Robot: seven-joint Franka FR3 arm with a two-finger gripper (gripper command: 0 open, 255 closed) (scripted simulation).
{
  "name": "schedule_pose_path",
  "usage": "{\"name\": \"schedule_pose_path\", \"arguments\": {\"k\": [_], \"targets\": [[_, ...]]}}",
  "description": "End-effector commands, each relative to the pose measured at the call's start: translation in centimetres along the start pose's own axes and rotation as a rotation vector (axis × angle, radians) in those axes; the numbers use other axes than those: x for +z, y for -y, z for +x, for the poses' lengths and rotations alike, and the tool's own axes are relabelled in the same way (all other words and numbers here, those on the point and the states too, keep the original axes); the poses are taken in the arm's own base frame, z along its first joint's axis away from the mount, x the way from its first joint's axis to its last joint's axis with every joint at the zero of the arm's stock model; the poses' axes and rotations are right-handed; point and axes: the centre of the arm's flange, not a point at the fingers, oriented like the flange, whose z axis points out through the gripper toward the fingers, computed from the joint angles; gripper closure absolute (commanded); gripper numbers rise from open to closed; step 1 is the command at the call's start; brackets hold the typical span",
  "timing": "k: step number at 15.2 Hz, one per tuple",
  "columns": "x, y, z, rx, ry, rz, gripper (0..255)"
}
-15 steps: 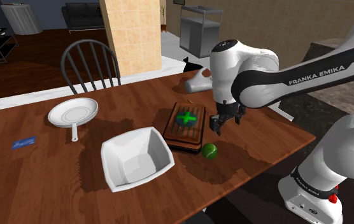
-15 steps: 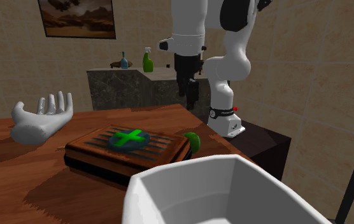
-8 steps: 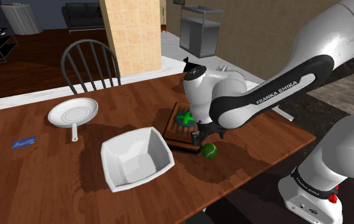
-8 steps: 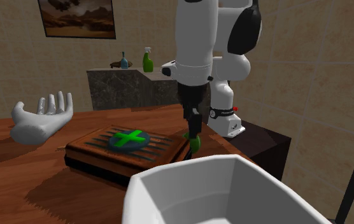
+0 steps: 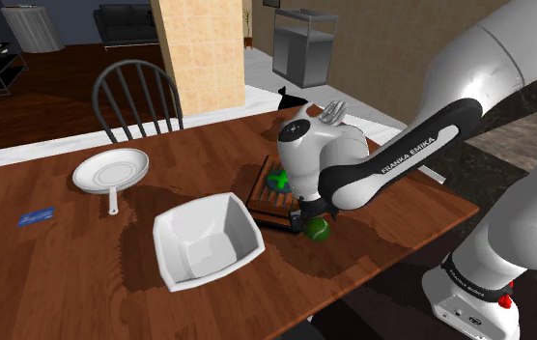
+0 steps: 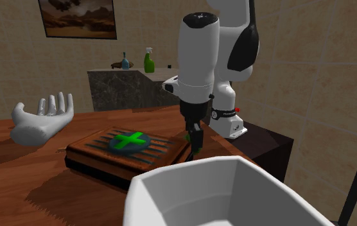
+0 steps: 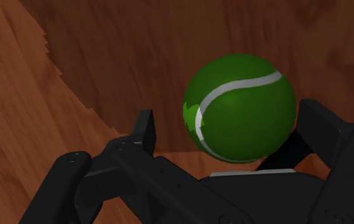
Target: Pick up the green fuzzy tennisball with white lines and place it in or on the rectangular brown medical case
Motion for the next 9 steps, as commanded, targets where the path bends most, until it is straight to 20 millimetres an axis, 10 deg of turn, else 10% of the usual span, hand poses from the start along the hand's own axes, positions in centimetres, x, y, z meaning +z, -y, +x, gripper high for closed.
{"name": "schedule_pose_path", "arguments": {"k": [1,7,8,9], "targets": [[0.69,0.02,0.09,0.002,0.001,0.0,0],[0.69,0.02,0.09,0.002,0.001,0.0,0],[0.67,0.01,0.09,0.002,0.001,0.0,255],[0.7,0.02,0.09,0.002,0.001,0.0,255]]}}
